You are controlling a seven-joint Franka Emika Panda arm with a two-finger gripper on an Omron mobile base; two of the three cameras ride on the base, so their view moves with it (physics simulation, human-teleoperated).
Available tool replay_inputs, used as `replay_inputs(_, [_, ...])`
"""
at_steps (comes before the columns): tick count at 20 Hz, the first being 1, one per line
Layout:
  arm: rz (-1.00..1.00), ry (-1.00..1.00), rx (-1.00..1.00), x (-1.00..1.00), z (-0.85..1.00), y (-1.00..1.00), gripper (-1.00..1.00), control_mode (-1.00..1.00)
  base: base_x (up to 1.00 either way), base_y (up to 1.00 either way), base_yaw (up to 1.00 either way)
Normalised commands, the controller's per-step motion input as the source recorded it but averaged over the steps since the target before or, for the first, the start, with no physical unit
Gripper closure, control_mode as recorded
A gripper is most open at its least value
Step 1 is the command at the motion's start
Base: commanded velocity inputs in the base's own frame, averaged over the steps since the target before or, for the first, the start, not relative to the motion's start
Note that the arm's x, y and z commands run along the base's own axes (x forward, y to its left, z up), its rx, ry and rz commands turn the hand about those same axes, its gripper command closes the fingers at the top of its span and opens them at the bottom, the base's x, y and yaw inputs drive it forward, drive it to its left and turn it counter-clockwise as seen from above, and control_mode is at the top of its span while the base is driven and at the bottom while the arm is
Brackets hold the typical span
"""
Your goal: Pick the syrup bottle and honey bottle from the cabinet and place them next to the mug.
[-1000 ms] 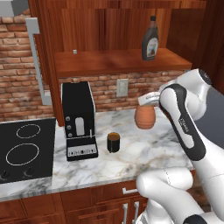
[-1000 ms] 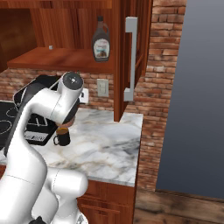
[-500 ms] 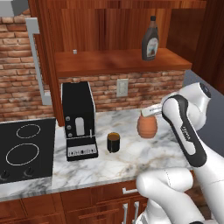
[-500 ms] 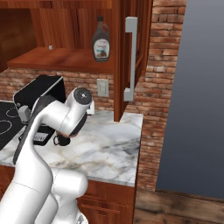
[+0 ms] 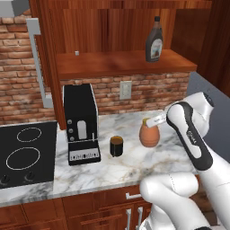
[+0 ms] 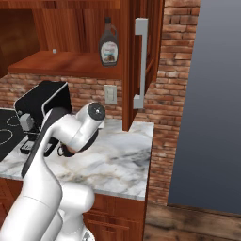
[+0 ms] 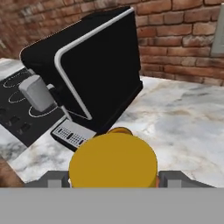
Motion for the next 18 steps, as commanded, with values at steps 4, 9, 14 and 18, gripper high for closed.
replay_inputs(4, [0.25,0.00,0.00,0.25,-0.17,-0.01,1.00,-1.00,0.00,0.00,0.00])
replay_inputs(9, [0.26,-0.02,0.01,0.25,-0.21,-0.03,1.00,-1.00,0.00,0.00,0.00])
replay_inputs(14, [0.21,-0.09,0.02,0.13,-0.22,0.00,1.00,-1.00,0.00,0.00,0.00])
replay_inputs(18, [0.13,-0.11,0.04,0.01,-0.28,0.00,1.00,-1.00,0.00,0.00,0.00])
